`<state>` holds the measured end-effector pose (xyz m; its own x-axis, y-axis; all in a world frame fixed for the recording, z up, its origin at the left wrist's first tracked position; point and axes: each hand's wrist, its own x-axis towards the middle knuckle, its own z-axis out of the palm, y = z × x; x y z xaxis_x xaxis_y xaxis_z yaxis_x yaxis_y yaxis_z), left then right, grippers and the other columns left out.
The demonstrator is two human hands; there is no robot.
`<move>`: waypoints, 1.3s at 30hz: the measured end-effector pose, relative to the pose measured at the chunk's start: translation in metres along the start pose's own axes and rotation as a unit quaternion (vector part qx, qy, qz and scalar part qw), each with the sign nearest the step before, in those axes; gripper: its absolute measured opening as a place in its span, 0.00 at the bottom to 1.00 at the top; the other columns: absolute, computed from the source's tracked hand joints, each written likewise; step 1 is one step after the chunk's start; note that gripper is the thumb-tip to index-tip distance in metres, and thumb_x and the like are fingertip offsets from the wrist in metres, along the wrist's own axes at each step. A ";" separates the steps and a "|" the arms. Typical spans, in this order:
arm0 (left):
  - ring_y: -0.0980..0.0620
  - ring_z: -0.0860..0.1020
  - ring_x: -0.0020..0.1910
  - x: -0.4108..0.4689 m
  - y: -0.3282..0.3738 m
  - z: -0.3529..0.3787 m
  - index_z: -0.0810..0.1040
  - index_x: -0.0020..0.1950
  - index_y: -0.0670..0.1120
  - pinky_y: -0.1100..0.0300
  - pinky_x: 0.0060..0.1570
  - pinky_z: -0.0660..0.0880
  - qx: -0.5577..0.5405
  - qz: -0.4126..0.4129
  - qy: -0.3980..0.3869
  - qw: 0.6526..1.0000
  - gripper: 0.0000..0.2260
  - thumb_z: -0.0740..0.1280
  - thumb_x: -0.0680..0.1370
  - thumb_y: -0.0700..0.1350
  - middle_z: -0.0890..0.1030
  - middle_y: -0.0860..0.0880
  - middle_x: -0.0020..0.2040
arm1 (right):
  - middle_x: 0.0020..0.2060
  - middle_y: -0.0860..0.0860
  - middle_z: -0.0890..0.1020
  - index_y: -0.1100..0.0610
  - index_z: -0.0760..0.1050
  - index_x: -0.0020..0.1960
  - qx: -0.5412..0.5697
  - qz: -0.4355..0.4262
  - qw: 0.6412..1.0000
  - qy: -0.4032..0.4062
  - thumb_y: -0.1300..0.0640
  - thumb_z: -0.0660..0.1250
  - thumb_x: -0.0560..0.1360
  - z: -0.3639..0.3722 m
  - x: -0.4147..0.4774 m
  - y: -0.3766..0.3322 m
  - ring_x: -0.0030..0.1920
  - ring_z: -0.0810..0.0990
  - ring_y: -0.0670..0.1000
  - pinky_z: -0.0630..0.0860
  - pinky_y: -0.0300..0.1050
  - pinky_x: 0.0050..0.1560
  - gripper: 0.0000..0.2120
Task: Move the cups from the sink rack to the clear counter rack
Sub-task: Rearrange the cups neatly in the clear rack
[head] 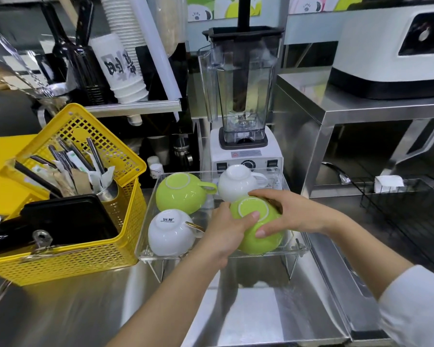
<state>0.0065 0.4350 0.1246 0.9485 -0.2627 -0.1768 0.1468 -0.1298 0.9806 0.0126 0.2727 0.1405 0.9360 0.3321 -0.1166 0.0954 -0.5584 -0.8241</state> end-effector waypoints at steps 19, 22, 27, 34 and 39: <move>0.55 0.58 0.73 0.001 -0.009 -0.007 0.64 0.71 0.54 0.58 0.72 0.54 0.269 0.146 -0.022 0.952 0.30 0.70 0.71 0.54 0.62 0.53 0.74 | 0.45 0.45 0.78 0.44 0.81 0.42 -0.132 -0.004 0.986 0.099 0.58 0.77 0.63 -0.021 -0.033 0.028 0.47 0.75 0.39 0.66 0.32 0.50 0.12; 0.53 0.62 0.70 0.002 -0.010 -0.008 0.64 0.70 0.52 0.58 0.70 0.59 0.280 0.157 -0.006 0.947 0.30 0.70 0.71 0.53 0.66 0.53 0.70 | 0.43 0.48 0.79 0.51 0.84 0.44 -0.128 -0.011 0.985 0.111 0.59 0.76 0.64 -0.020 -0.030 0.031 0.43 0.74 0.36 0.65 0.27 0.44 0.09; 0.51 0.63 0.68 -0.001 -0.007 -0.006 0.65 0.70 0.52 0.58 0.68 0.59 0.317 0.166 0.027 0.933 0.30 0.71 0.70 0.55 0.67 0.51 0.68 | 0.43 0.46 0.79 0.53 0.84 0.45 -0.118 -0.015 0.987 0.105 0.62 0.75 0.65 -0.023 -0.026 0.032 0.39 0.73 0.31 0.65 0.23 0.41 0.10; 0.51 0.63 0.68 -0.003 -0.007 -0.004 0.64 0.70 0.52 0.58 0.66 0.58 0.331 0.162 0.037 0.929 0.31 0.70 0.70 0.56 0.67 0.51 0.68 | 0.41 0.44 0.78 0.56 0.84 0.47 -0.107 -0.022 0.990 0.090 0.63 0.75 0.65 -0.025 -0.024 0.031 0.37 0.74 0.32 0.66 0.24 0.41 0.10; 0.51 0.63 0.68 -0.003 -0.006 -0.004 0.64 0.70 0.52 0.58 0.66 0.59 0.331 0.155 0.039 0.930 0.31 0.70 0.70 0.56 0.67 0.51 0.68 | 0.41 0.45 0.79 0.57 0.84 0.46 -0.099 -0.022 0.991 0.088 0.64 0.75 0.65 -0.026 -0.023 0.031 0.37 0.74 0.32 0.66 0.24 0.40 0.10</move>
<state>0.0037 0.4404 0.1194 0.9379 -0.3181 0.1382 -0.3173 -0.6260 0.7124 0.0025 0.2274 0.1319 0.9725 0.2308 0.0297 0.1852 -0.6905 -0.6992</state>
